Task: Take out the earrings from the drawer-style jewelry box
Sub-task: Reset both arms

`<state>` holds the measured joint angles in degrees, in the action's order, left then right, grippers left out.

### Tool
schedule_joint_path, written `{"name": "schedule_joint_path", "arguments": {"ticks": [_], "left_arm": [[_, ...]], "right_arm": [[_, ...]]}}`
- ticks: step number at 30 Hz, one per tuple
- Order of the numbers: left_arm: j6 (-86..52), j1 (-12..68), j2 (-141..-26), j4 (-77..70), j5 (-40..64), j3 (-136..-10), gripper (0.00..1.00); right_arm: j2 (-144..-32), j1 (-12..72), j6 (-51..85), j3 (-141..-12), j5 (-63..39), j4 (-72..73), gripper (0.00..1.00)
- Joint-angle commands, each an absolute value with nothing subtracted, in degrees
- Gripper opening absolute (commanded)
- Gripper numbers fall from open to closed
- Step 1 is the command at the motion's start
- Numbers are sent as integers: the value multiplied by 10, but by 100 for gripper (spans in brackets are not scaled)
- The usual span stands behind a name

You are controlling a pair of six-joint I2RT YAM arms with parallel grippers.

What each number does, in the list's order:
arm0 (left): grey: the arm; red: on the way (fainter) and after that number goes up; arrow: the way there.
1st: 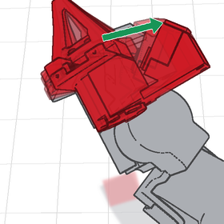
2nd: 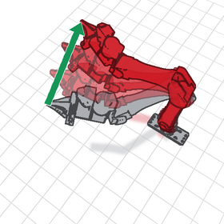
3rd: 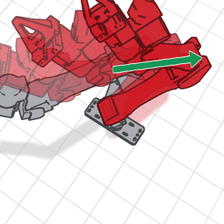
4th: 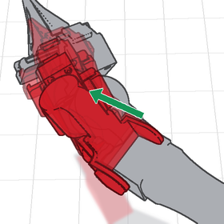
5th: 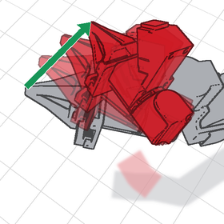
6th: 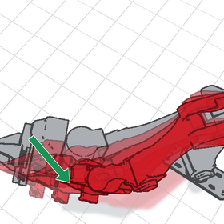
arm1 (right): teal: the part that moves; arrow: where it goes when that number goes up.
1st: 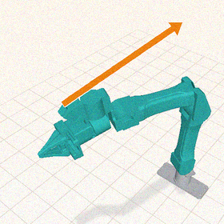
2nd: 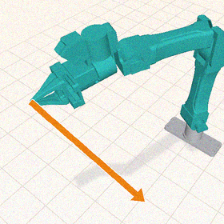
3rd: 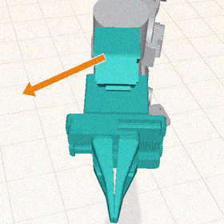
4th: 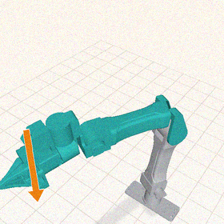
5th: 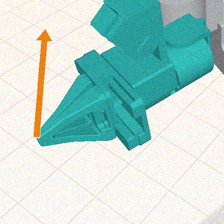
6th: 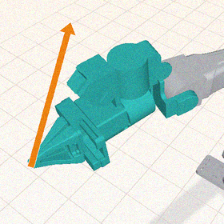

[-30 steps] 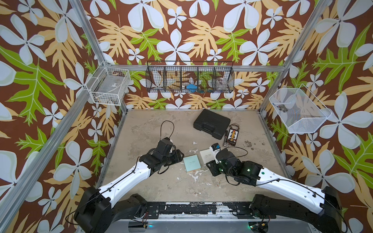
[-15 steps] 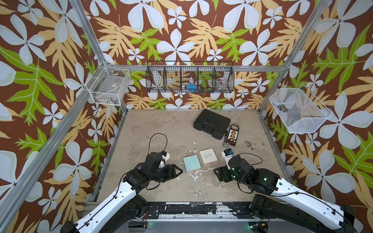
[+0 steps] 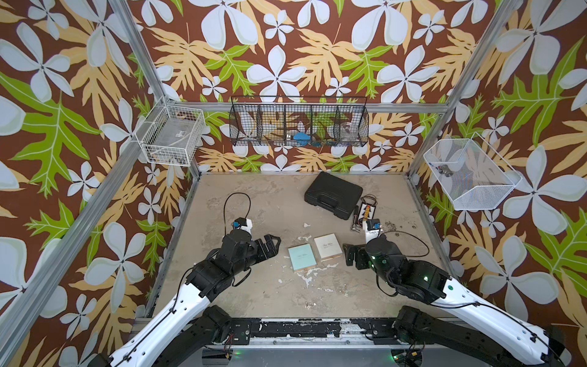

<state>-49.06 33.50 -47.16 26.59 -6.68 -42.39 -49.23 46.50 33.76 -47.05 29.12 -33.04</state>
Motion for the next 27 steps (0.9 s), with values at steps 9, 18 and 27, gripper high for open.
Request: {"name": "schedule_joint_path", "arguments": {"ticks": [9, 18, 27], "left_arm": [[-129, 279, -553, -231, -507, -200, 100], [-2, 186, -693, -530, -437, -118, 100], [-22, 109, -803, -646, -304, -131, 100]], "right_arm": [[-520, 102, 137, -308, 290, 68, 100], [-577, 97, 44, -130, 293, 396, 100], [-699, 79, -13, -54, 184, 669, 100]]}}
